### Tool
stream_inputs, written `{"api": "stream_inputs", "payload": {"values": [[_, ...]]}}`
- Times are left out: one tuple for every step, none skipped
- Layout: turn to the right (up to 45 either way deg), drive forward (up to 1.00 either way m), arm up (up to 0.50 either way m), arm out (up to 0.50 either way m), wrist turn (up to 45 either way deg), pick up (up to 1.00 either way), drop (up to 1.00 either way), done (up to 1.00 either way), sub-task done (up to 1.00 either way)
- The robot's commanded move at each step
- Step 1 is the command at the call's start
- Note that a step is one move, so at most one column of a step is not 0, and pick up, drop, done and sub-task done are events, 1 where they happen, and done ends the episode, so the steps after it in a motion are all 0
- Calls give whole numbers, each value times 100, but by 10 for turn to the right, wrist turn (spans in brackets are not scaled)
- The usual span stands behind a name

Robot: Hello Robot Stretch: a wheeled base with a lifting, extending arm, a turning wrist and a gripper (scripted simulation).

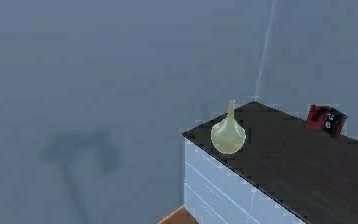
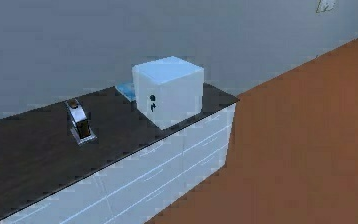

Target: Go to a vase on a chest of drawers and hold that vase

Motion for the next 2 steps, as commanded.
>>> {"api": "stream_inputs", "payload": {"values": [[0,45,0,0,0,0,0,0,0],[-450,0,0,0,0,0,0,0,0]]}}
